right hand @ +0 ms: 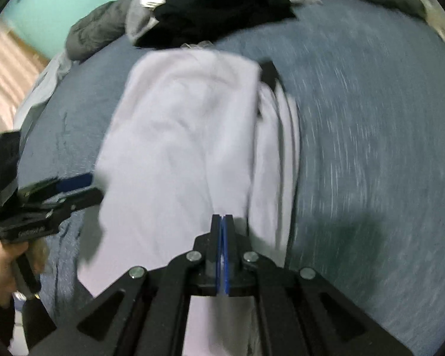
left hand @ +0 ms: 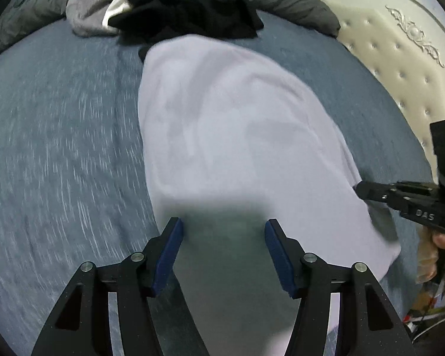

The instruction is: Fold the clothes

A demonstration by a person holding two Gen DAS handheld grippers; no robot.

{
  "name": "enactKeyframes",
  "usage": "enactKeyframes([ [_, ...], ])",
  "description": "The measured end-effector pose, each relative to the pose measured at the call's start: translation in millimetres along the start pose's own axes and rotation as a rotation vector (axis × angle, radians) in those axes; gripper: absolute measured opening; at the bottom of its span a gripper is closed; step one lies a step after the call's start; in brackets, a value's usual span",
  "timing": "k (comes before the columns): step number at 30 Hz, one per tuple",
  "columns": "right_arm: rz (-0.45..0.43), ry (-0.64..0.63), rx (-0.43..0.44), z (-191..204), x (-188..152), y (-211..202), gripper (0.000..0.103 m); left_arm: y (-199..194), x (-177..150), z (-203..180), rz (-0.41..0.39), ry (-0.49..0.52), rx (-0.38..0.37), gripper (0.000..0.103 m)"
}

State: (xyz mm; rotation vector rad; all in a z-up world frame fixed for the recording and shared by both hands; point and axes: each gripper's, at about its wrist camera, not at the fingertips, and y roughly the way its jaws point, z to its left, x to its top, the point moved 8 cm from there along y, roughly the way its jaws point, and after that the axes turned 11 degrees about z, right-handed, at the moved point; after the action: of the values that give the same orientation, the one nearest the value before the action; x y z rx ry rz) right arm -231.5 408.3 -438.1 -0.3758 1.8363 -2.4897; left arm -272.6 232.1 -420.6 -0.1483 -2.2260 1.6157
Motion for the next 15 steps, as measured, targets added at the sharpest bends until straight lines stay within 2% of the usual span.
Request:
enactKeyframes([
  [5,0.026,0.049,-0.012,-14.1,-16.3,30.4,0.000,15.5,-9.8,-1.9,0.030,-0.006,0.035,0.062],
  [10,-0.050,0.071,0.020,-14.4,-16.4,-7.7,0.000,-10.3,-15.2,0.1,0.000,-0.014,0.025,0.062],
  [13,-0.087,0.091,0.050,-20.8,-25.6,-36.3,0.007,-21.9,-28.8,8.7,0.003,-0.048,-0.021,0.065],
  [14,-0.078,0.102,0.064,-22.8,-31.0,-38.7,0.018,-21.2,-34.3,11.9,0.017,-0.070,-0.052,0.068],
  [15,-0.067,0.114,0.079,-24.5,-36.7,-40.1,0.036,-20.5,-39.7,15.0,0.030,-0.093,-0.084,0.070],
])
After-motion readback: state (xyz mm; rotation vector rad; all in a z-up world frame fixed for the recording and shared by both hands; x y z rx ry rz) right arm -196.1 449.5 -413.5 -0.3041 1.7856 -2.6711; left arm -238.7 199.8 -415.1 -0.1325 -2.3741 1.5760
